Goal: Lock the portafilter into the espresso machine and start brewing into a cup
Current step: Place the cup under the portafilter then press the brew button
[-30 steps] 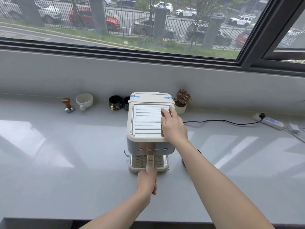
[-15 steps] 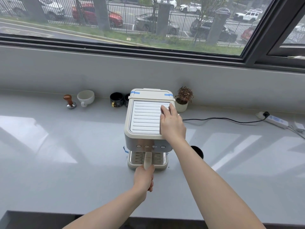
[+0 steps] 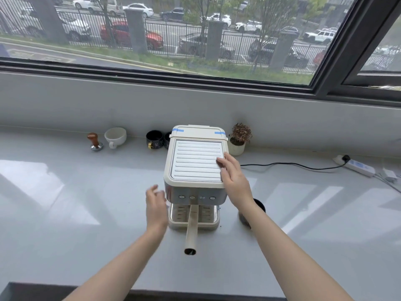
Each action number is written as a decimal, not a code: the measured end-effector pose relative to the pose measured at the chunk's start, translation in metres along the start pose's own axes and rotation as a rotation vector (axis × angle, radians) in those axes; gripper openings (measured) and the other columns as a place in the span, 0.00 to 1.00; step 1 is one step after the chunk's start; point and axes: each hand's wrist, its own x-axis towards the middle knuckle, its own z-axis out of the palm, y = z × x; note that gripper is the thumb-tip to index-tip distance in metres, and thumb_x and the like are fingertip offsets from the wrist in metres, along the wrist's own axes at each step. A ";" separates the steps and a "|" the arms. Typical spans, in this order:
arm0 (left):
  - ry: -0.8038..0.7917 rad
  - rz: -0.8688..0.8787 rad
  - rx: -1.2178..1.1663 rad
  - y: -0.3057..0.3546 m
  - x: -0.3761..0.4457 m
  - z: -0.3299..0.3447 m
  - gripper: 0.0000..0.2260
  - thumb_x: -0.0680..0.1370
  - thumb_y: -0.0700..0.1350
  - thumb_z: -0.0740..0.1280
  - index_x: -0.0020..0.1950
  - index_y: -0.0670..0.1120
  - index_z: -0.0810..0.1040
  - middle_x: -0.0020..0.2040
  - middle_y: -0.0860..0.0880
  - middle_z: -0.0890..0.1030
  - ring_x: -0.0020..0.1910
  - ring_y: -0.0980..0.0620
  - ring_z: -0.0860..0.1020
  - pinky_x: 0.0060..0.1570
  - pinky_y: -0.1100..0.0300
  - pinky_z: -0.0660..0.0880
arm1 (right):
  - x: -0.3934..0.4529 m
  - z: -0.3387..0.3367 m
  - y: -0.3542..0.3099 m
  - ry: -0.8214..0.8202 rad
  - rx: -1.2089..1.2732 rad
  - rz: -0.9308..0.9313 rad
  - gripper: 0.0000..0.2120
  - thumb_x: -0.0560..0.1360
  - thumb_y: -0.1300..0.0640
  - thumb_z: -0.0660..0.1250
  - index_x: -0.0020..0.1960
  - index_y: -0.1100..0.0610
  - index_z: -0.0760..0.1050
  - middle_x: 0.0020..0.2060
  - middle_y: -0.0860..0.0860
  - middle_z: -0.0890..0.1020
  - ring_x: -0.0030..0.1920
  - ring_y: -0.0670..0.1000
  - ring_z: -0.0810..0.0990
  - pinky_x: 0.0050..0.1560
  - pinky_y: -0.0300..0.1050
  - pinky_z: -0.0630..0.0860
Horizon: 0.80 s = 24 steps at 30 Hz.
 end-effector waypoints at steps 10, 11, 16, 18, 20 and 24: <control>-0.003 0.550 0.296 0.044 0.016 0.019 0.16 0.78 0.42 0.57 0.65 0.49 0.73 0.58 0.56 0.74 0.64 0.54 0.69 0.63 0.52 0.68 | -0.055 -0.029 0.136 0.238 -0.232 0.840 0.10 0.74 0.57 0.59 0.54 0.58 0.72 0.60 0.59 0.74 0.48 0.62 0.77 0.47 0.51 0.72; 0.003 0.565 0.301 0.042 0.017 0.019 0.16 0.78 0.42 0.56 0.64 0.48 0.73 0.58 0.55 0.75 0.64 0.55 0.69 0.63 0.52 0.68 | -0.059 -0.026 0.150 0.233 -0.164 0.930 0.09 0.73 0.55 0.60 0.49 0.59 0.72 0.58 0.61 0.75 0.44 0.62 0.77 0.44 0.52 0.74; -0.002 0.602 0.324 0.041 0.017 0.019 0.18 0.77 0.44 0.53 0.64 0.48 0.73 0.58 0.55 0.74 0.64 0.52 0.70 0.62 0.55 0.67 | -0.071 -0.003 0.154 0.166 0.213 1.077 0.14 0.79 0.50 0.58 0.53 0.62 0.69 0.40 0.57 0.75 0.32 0.56 0.74 0.30 0.43 0.68; -0.006 0.607 0.330 0.040 0.018 0.019 0.19 0.77 0.45 0.52 0.65 0.48 0.73 0.60 0.51 0.76 0.65 0.52 0.70 0.63 0.55 0.67 | -0.071 0.002 0.152 0.140 0.337 1.090 0.13 0.80 0.50 0.56 0.52 0.60 0.69 0.36 0.54 0.71 0.30 0.54 0.70 0.30 0.42 0.64; -0.004 0.604 0.332 0.040 0.018 0.018 0.19 0.77 0.45 0.52 0.65 0.48 0.73 0.61 0.50 0.75 0.65 0.52 0.70 0.63 0.56 0.67 | -0.071 0.004 0.150 0.144 0.452 1.111 0.14 0.81 0.49 0.54 0.49 0.60 0.70 0.35 0.56 0.72 0.30 0.53 0.71 0.30 0.42 0.65; -0.018 0.612 0.341 0.041 0.018 0.017 0.19 0.77 0.45 0.52 0.65 0.48 0.73 0.58 0.55 0.73 0.64 0.52 0.70 0.63 0.55 0.67 | -0.071 0.003 0.157 0.198 0.592 1.061 0.15 0.82 0.52 0.53 0.39 0.57 0.66 0.33 0.55 0.70 0.30 0.52 0.68 0.31 0.42 0.63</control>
